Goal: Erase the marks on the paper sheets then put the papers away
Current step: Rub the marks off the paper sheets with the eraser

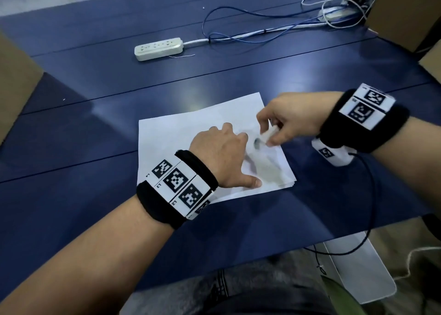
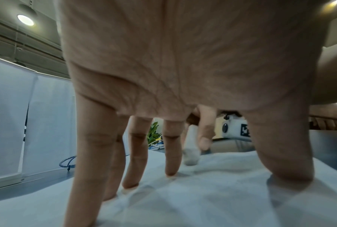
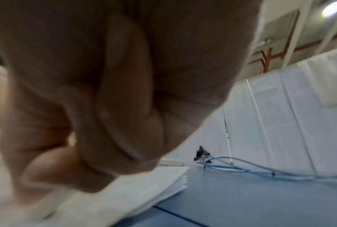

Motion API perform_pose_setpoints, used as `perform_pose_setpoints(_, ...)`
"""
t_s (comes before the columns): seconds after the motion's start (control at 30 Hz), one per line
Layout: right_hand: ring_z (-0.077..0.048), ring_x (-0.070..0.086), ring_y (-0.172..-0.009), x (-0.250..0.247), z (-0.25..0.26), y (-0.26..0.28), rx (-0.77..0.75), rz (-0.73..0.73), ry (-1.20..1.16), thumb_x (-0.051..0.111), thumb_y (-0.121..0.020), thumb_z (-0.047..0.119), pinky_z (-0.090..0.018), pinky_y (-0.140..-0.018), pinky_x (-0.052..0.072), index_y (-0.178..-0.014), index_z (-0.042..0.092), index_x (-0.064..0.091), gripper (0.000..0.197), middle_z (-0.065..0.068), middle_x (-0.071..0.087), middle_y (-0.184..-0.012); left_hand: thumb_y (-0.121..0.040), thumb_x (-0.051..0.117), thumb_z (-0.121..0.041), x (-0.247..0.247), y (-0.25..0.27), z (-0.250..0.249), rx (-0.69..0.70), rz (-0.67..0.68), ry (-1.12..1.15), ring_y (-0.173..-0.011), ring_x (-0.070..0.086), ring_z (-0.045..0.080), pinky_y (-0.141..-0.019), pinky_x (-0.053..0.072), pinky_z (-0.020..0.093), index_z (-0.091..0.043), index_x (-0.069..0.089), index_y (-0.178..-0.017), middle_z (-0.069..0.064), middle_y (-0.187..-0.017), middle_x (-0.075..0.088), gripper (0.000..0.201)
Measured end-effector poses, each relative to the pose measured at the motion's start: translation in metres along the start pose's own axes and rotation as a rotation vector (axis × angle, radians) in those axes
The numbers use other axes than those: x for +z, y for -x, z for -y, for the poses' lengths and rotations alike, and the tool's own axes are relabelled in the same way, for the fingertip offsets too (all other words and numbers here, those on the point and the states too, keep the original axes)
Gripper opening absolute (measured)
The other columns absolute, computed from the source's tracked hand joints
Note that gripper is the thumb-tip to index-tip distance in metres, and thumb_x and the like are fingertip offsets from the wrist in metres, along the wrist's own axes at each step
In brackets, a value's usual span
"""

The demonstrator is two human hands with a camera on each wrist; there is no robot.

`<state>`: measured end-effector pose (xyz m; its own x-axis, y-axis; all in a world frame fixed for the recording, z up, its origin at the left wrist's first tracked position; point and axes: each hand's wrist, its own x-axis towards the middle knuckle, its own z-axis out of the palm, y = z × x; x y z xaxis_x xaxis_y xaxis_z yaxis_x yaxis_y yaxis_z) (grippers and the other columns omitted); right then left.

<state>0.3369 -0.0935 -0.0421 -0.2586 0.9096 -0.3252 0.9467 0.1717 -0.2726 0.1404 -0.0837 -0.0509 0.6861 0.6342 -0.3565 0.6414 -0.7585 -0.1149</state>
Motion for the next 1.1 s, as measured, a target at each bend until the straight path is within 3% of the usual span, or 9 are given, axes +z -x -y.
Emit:
perform_pose_setpoints(0.1, -0.007, 0.054, -0.055, 0.003, -0.002, 0.008, -0.009, -0.007, -0.032, 0.077, -0.075, 0.032, -0.026, -0.058, 0.043, -0.087, 0.023, 0.066, 0.019, -0.002, 0.066, -0.064, -0.067, 0.055, -0.086, 0.0, 0.0, 0.0, -0.003, -0.002, -0.012, -0.099, 0.054, 0.025, -0.071, 0.038, 0.034, -0.023, 0.048, -0.122, 0.005, -0.117, 0.048, 0.084)
perform_pose_setpoints(0.23, -0.009, 0.05, -0.05, 0.012, 0.013, 0.036, -0.07, 0.27, -0.176, 0.08, -0.074, 0.026, -0.019, -0.05, 0.041, -0.081, 0.026, 0.067, 0.014, -0.001, 0.067, -0.063, -0.068, 0.055, -0.086, 0.0, -0.001, 0.0, 0.0, 0.01, -0.015, -0.099, 0.053, 0.025, -0.07, 0.036, 0.034, -0.021, 0.048, -0.123, 0.005, -0.117, 0.048, 0.085)
perform_pose_setpoints(0.43, -0.014, 0.065, -0.066, 0.004, -0.003, 0.017, 0.017, 0.069, -0.09, 0.077, -0.075, 0.034, -0.036, -0.067, 0.056, -0.08, 0.029, 0.064, 0.014, 0.001, 0.073, -0.071, -0.068, 0.056, -0.085, -0.001, -0.001, -0.001, -0.002, 0.014, -0.011, -0.099, 0.053, 0.025, -0.071, 0.037, 0.034, -0.022, 0.048, -0.122, 0.005, -0.116, 0.048, 0.083)
perform_pose_setpoints(0.63, -0.008, 0.047, -0.048, 0.012, 0.017, 0.04, -0.075, 0.228, -0.143, 0.079, -0.073, 0.023, -0.014, -0.047, 0.035, -0.075, 0.032, 0.064, 0.018, 0.007, 0.056, -0.052, -0.065, 0.058, -0.086, 0.0, 0.001, -0.002, -0.003, 0.016, -0.006, -0.099, 0.052, 0.025, -0.068, 0.034, 0.034, -0.021, 0.048, -0.121, 0.005, -0.116, 0.047, 0.087)
perform_pose_setpoints(0.73, -0.005, 0.054, -0.051, 0.004, 0.008, 0.016, -0.023, 0.085, -0.062, 0.078, -0.077, 0.03, -0.016, -0.052, 0.04, -0.086, 0.027, 0.067, 0.015, 0.003, 0.065, -0.058, -0.064, 0.058, -0.086, -0.002, 0.001, -0.003, -0.006, 0.029, -0.004, -0.099, 0.052, 0.026, -0.07, 0.036, 0.034, -0.021, 0.048, -0.119, 0.005, -0.115, 0.047, 0.087)
perform_pose_setpoints(0.83, -0.005, 0.06, -0.058, 0.002, -0.001, 0.001, 0.048, -0.015, -0.028, 0.074, -0.08, 0.036, -0.026, -0.061, 0.043, -0.091, 0.024, 0.064, 0.02, 0.002, 0.07, -0.062, -0.064, 0.058, -0.086, -0.003, 0.001, -0.003, -0.01, 0.032, 0.003, -0.1, 0.052, 0.025, -0.071, 0.038, 0.034, -0.022, 0.048, -0.121, 0.005, -0.116, 0.046, 0.087)
perform_pose_setpoints(0.9, -0.01, 0.06, -0.061, 0.005, 0.002, 0.01, 0.035, 0.004, -0.029, 0.074, -0.079, 0.035, -0.027, -0.059, 0.043, -0.09, 0.023, 0.063, 0.02, 0.0, 0.069, -0.065, -0.065, 0.059, -0.086, -0.002, 0.001, -0.004, -0.008, 0.03, 0.001, -0.101, 0.052, 0.026, -0.072, 0.038, 0.034, -0.021, 0.048, -0.121, 0.005, -0.116, 0.046, 0.086)
perform_pose_setpoints(1.03, -0.01, 0.05, -0.049, 0.016, 0.015, 0.034, -0.04, 0.209, -0.132, 0.076, -0.074, 0.026, -0.022, -0.05, 0.041, -0.083, 0.023, 0.065, 0.015, 0.0, 0.064, -0.059, -0.064, 0.06, -0.085, 0.0, 0.0, -0.003, -0.008, 0.027, 0.006, -0.102, 0.052, 0.027, -0.071, 0.038, 0.035, -0.02, 0.048, -0.121, 0.006, -0.117, 0.047, 0.088)
perform_pose_setpoints(1.1, -0.008, 0.053, -0.052, 0.012, 0.011, 0.025, -0.026, 0.148, -0.076, 0.075, -0.075, 0.031, -0.022, -0.053, 0.043, -0.088, 0.026, 0.066, 0.016, 0.0, 0.065, -0.061, -0.065, 0.06, -0.085, 0.0, -0.001, -0.003, -0.004, 0.025, 0.001, -0.101, 0.052, 0.026, -0.072, 0.039, 0.034, -0.02, 0.047, -0.12, 0.006, -0.117, 0.046, 0.087)
